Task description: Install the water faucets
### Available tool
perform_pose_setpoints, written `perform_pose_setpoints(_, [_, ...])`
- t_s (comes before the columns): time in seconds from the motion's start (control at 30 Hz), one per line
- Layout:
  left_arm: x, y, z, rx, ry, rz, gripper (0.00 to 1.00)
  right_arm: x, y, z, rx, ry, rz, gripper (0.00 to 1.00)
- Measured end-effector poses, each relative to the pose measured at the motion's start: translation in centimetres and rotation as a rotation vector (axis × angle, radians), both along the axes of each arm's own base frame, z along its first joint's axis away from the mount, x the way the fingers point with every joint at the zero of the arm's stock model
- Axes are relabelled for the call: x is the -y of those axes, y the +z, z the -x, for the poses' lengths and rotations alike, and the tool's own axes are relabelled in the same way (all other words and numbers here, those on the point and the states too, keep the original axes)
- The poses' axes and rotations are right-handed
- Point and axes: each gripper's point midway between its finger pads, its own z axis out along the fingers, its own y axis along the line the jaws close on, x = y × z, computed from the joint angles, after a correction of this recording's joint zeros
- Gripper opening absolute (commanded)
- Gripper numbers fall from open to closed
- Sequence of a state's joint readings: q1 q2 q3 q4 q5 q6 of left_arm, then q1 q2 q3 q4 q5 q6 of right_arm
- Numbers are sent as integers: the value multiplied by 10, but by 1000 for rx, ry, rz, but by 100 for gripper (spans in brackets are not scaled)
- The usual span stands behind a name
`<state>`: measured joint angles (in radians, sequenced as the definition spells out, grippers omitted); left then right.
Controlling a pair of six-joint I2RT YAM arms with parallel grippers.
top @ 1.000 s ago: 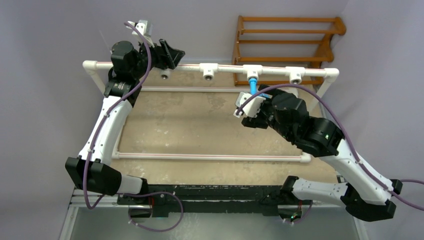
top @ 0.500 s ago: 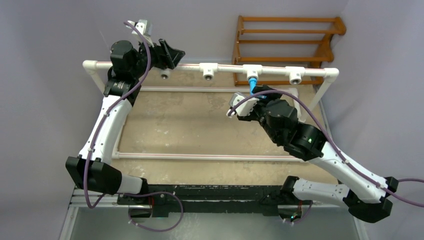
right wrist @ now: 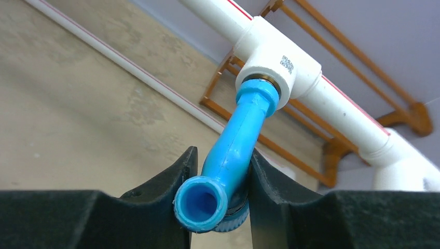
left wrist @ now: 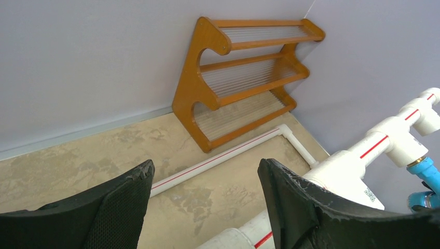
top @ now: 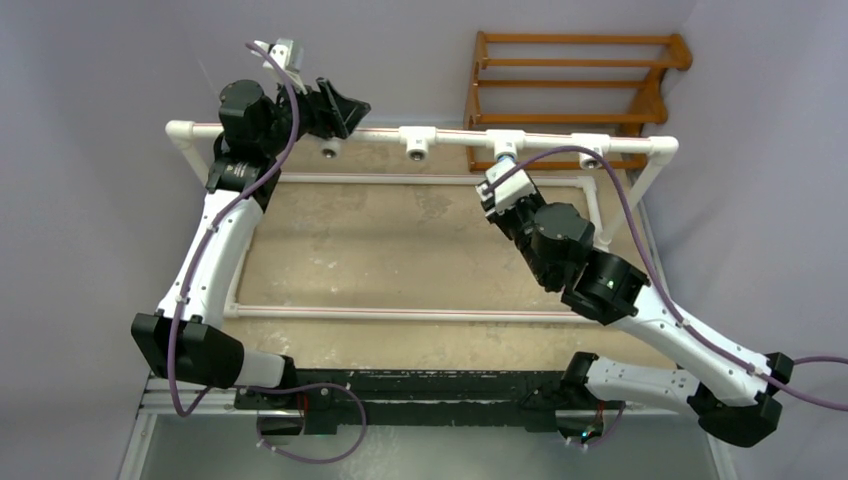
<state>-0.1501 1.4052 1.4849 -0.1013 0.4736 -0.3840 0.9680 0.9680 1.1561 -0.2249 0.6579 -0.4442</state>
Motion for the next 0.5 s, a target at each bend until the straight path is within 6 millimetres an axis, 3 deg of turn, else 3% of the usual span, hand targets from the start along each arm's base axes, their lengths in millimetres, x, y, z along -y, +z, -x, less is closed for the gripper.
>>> perform_pose_setpoints(0.13, [1, -2, 1, -9, -7, 0, 73, -6, -2, 4, -63, -37, -261, 4])
perform_pose_setpoints(0.37, [5, -2, 8, -35, -39, 18, 73, -15, -2, 18, -140, -47, -872, 14])
perform_pose_setpoints(0.5, [10, -3, 14, -46, -65, 24, 73, -15, -1, 26, -192, -35, -1214, 36])
